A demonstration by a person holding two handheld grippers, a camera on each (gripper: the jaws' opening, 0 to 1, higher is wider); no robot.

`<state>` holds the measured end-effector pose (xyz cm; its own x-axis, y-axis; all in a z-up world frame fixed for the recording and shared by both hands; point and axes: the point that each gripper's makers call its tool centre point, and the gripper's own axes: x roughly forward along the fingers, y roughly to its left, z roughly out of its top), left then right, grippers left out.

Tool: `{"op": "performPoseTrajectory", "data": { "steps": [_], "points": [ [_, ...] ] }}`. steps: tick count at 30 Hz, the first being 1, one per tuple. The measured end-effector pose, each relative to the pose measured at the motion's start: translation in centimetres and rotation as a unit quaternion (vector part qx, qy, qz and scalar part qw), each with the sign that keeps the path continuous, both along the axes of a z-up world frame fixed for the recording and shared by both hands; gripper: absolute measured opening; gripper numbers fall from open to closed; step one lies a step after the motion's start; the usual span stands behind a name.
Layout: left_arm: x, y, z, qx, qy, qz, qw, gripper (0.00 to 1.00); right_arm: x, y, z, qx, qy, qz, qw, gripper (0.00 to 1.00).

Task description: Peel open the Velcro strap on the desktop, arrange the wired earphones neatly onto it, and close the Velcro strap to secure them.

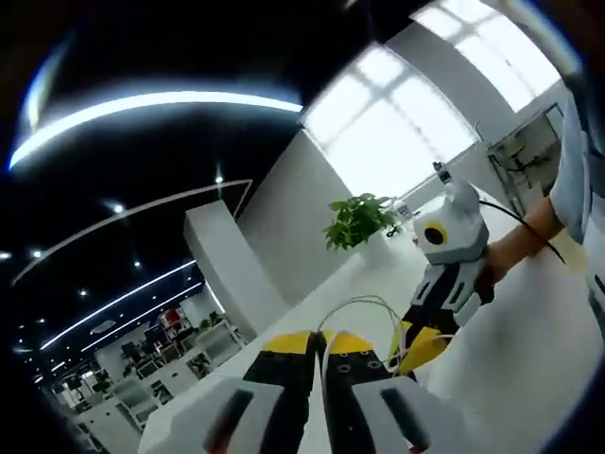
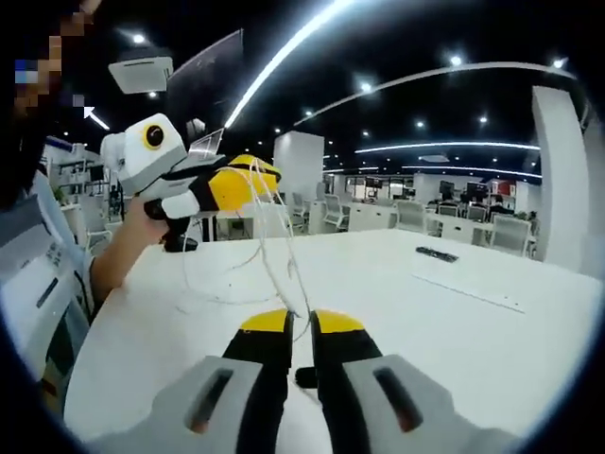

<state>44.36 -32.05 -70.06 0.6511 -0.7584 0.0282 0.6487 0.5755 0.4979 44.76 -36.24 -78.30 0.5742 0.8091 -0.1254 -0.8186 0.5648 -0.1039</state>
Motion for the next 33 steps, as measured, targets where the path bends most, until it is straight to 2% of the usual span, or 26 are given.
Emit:
{"op": "performPoseTrajectory", "data": {
  "steps": [4, 8, 14, 18, 22, 27, 31, 33],
  "points": [
    [-0.1, 0.0, -0.1, -0.003, 0.004, 0.000, 1.0000, 0.06, -0.5, 0.8, 0.4, 0.032, 0.009, 0.014, 0.9994, 0.10],
    [-0.4, 0.1, -0.1, -0.022, 0.013, -0.004, 0.9997, 0.06, -0.7, 1.3, 0.4, 0.041, 0.010, 0.018, 0.9990, 0.10],
    [-0.9, 0.1, 0.3, -0.048, 0.028, -0.021, 0.9982, 0.06, -0.6, 1.7, 0.8, 0.064, 0.009, 0.010, 0.9979, 0.08],
    [-1.6, 0.0, 0.9, -0.061, 0.023, -0.032, 0.9974, 0.06, -0.3, 1.4, 0.8, 0.062, 0.000, -0.006, 0.9981, 0.05],
    [-2.3, -0.3, 1.5, -0.074, 0.024, -0.049, 0.9958, 0.06, 0.2, 1.1, 1.2, 0.088, 0.015, -0.019, 0.9958, 0.05],
    [-3.2, -0.7, 2.5, -0.085, 0.010, -0.061, 0.9945, 0.06, 0.7, 0.9, 0.7, 0.072, 0.017, -0.040, 0.9965, 0.04],
    [-3.9, -0.9, 3.0, -0.087, -0.001, -0.071, 0.9937, 0.06, 1.3, 0.5, 0.5, 0.051, 0.004, -0.064, 0.9967, 0.04],
    [-4.0, -1.1, 2.9, -0.081, -0.006, -0.071, 0.9942, 0.06, 1.6, 0.0, 0.6, 0.032, -0.013, -0.079, 0.9962, 0.04]
  ]
}}
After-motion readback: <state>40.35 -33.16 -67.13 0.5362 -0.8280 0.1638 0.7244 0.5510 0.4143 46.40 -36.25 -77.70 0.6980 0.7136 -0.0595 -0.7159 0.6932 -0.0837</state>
